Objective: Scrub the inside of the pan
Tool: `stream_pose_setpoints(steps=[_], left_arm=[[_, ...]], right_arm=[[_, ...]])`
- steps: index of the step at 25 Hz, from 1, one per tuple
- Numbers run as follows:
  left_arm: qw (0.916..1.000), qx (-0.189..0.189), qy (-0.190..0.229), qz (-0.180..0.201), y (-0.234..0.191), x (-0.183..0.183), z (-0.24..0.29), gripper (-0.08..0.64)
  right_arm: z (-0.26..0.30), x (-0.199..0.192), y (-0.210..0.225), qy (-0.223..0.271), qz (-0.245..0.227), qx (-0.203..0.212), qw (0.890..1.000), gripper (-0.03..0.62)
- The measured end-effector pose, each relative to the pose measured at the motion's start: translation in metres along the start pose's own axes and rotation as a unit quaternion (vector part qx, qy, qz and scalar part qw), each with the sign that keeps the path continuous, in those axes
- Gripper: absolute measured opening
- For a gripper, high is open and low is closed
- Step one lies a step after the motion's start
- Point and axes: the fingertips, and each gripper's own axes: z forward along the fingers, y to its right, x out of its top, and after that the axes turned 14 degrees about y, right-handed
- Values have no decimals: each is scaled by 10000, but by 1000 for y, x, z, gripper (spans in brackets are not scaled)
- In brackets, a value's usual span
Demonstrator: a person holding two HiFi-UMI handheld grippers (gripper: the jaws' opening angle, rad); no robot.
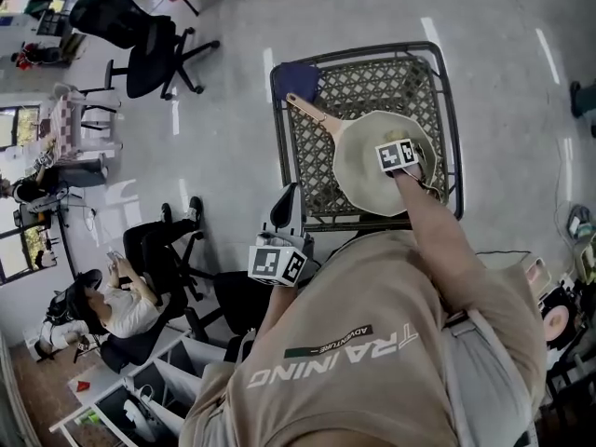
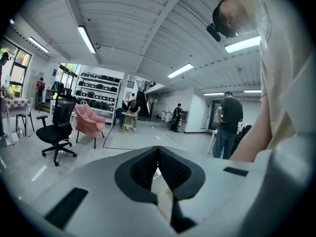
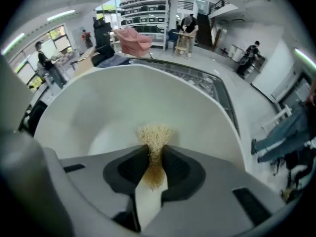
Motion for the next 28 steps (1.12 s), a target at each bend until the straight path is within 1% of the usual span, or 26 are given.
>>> stream_pose_setpoints(steps=[1, 2, 3, 4, 5, 6, 7, 8, 9, 10, 13, 14, 15, 17, 18, 20, 23, 25, 26, 27, 28], left_arm=[[10000, 9, 20, -12, 1, 0, 0, 18], [10000, 24, 31, -22, 1, 0, -1, 18], [10000, 42, 37, -27, 1, 0, -1, 18], [10000, 62, 41, -28, 1, 0, -2, 18], [10000, 86, 42, -23, 1, 0, -2, 18], [9999, 117, 36, -10, 1, 1, -3, 18], [9999, 156, 25, 10, 0, 3, -6, 18], [9998, 202, 11, 33, 0, 5, -10, 18], [9997, 254, -1, 45, -1, 7, -14, 18], [9995, 318, -6, 30, -2, 9, -18, 18], [9983, 568, 34, -154, -10, 8, -32, 18], [9978, 627, 41, -192, -13, 5, -36, 18], [9976, 659, 40, -205, -16, 3, -38, 18], [9976, 662, 41, -221, -18, -1, -37, 18], [9976, 650, 49, -253, -17, -1, -36, 18], [9974, 626, 100, -334, -15, 2, -32, 18], [9975, 565, 227, -353, -13, 9, -28, 18], [9976, 515, 301, -359, -13, 9, -27, 18], [9975, 510, 327, -368, -14, 9, -27, 18], [9974, 519, 343, -376, -15, 9, -28, 18], [9972, 538, 351, -379, -17, 9, -29, 18]], right_arm=[[-4, 0, -11, 72, -288, 329, 9990, 97], [-8, 1, -28, 174, -637, 763, 9949, 96], [-12, 2, -49, 275, -924, 1251, 9875, 95], [-17, 2, -72, 343, -1059, 1746, 9783, 95], [-22, 0, -94, 341, -1022, 2203, 9695, 94], [-26, -4, -117, 250, -843, 2591, 9619, 94], [-29, -9, -137, 134, -617, 2875, 9557, 94], [-28, -10, -151, 98, -498, 2991, 9529, 94], [-24, -8, -156, 146, -561, 2921, 9546, 93], [-18, -5, -154, 203, -729, 2774, 9578, 92], [-8, -6, -138, 218, -1352, 2456, 9596, 94], [-5, -7, -128, 185, -1468, 2300, 9619, 95], [-2, -8, -115, 134, -1465, 2071, 9672, 96], [3, -10, -83, -51, -1205, 1496, 9814, 95], [2, -13, -67, -181, -1054, 1247, 9864, 95], [-1, -20, -40, -426, -838, 902, 9915, 95], [-5, -32, -8, -701, -567, 506, 9946, 95], [-8, -35, -1, -797, -384, 475, 9949, 91], [-10, -34, -4, -790, -347, 594, 9945, 91], [-12, -32, -13, -747, -350, 816, 9932, 91], [-15, -29, -27, -676, -388, 1122, 9906, 91]])
